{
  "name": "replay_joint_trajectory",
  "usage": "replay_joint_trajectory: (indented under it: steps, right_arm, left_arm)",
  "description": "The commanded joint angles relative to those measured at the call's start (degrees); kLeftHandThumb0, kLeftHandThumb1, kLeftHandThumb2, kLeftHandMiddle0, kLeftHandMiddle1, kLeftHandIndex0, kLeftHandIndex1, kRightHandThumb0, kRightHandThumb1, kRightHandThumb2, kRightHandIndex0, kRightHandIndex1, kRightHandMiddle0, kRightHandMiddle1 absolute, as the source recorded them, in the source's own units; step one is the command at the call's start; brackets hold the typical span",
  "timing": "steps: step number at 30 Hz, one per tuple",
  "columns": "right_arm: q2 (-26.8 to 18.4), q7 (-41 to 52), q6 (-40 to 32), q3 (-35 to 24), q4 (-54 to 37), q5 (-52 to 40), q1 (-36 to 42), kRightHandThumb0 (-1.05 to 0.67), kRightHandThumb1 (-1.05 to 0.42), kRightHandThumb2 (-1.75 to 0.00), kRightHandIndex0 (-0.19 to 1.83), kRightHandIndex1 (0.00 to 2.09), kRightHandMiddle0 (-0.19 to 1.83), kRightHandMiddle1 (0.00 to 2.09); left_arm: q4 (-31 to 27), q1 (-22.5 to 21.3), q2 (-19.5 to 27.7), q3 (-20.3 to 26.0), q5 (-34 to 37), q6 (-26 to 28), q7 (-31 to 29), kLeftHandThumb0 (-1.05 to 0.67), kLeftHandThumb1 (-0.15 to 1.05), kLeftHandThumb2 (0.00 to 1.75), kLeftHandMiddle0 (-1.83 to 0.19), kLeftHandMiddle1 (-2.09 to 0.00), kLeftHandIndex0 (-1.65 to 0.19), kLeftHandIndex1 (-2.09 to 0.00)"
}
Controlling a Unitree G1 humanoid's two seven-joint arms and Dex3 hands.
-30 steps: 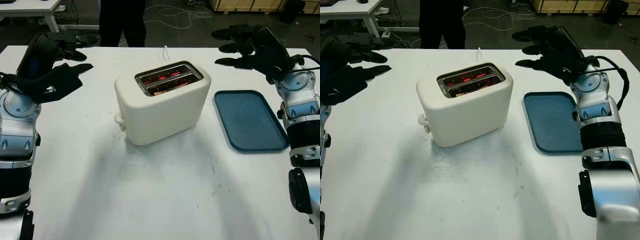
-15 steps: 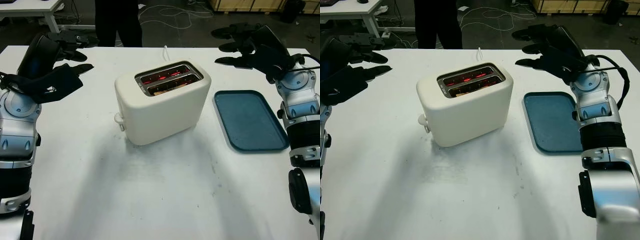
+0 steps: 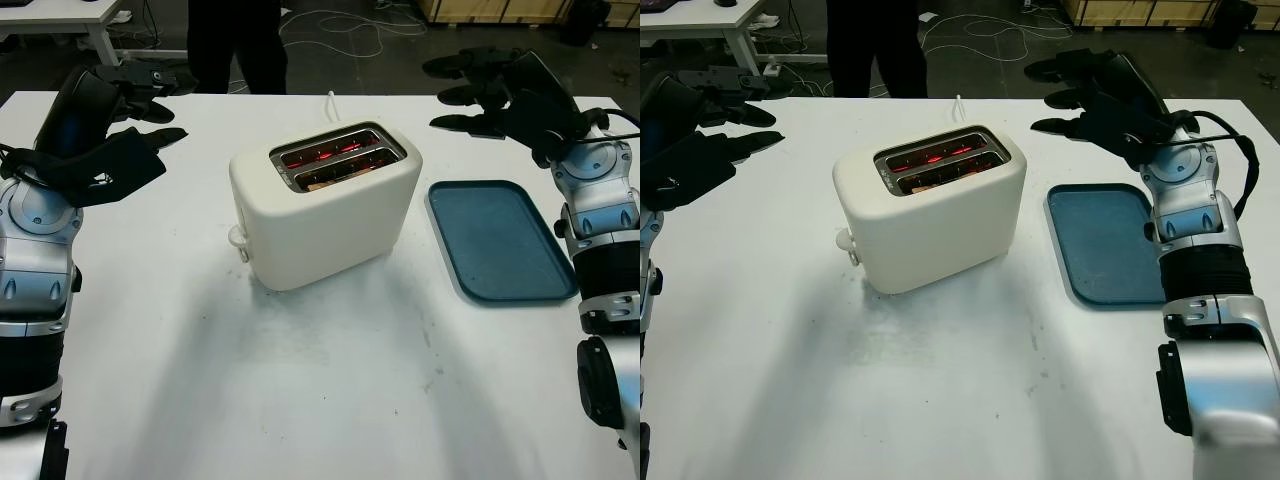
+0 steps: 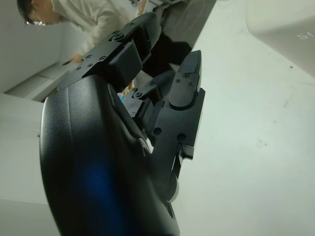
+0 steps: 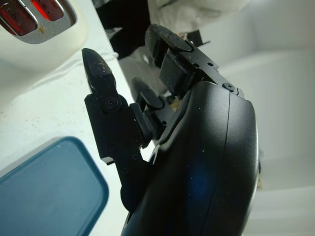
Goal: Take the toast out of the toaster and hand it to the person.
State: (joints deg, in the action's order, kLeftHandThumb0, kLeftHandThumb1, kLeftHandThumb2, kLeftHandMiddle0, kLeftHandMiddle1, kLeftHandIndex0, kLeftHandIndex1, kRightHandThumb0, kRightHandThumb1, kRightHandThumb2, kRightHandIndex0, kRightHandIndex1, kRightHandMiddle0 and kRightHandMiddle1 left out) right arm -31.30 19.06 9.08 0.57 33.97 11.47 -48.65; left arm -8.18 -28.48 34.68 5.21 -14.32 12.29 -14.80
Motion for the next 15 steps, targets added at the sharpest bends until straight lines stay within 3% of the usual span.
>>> replay_joint_trajectory:
  steps: [1,15]
  right_arm:
    - [-0.1,-0.3,0.4,0.1,-0.3,-0.2,0.6,-0.27,-0.78,0.0,0.81,0.01,0.73,0.0]
    - [0.0,-0.1,2.3,-0.1,1.3,-0.8,0.3,-0.28,-0.78,0.0,0.82,0.01,0.74,0.01]
  left_arm:
    - [-0.1,-0.9,-0.1,-0.1,0.1,0.0,-0.2,-0.19,0.92,0.03,-0.64,-0.59,-0.8,-0.03]
    - [0.0,-0.9,-0.1,0.0,0.3,-0.4,-0.2,-0.18,0.92,0.03,-0.64,-0.6,-0.81,-0.03]
